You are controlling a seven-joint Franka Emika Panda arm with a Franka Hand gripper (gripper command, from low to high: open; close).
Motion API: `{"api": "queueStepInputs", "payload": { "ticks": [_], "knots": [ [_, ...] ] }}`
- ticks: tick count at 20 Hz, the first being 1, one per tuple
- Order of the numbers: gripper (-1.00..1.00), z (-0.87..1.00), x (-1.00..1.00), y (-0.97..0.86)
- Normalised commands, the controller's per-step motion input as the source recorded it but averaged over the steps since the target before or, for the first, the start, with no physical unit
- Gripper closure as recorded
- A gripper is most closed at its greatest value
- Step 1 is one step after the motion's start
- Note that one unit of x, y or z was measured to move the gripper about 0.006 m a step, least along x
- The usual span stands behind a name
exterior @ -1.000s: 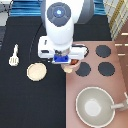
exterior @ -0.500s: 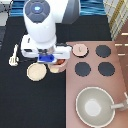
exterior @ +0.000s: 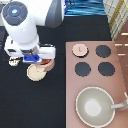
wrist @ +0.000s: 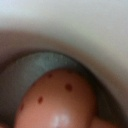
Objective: Take the lid off the pot, put the pot on the plate, and use the tool to push the pot to the front of the table.
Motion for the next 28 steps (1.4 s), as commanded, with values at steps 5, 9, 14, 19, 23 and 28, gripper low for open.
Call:
{"api": "queueStepInputs", "payload": {
  "ticks": [5, 9, 14, 19, 23, 28],
  "knots": [
    [1.00, -0.49, -0.22, -0.68],
    [1.00, -0.42, -0.03, -0.44],
    [1.00, -0.49, -0.03, -0.31],
    [1.00, -0.64, -0.25, -0.25],
    [1.00, -0.63, -0.50, -0.12],
    [1.00, -0.34, -0.58, -0.01]
  ]
}}
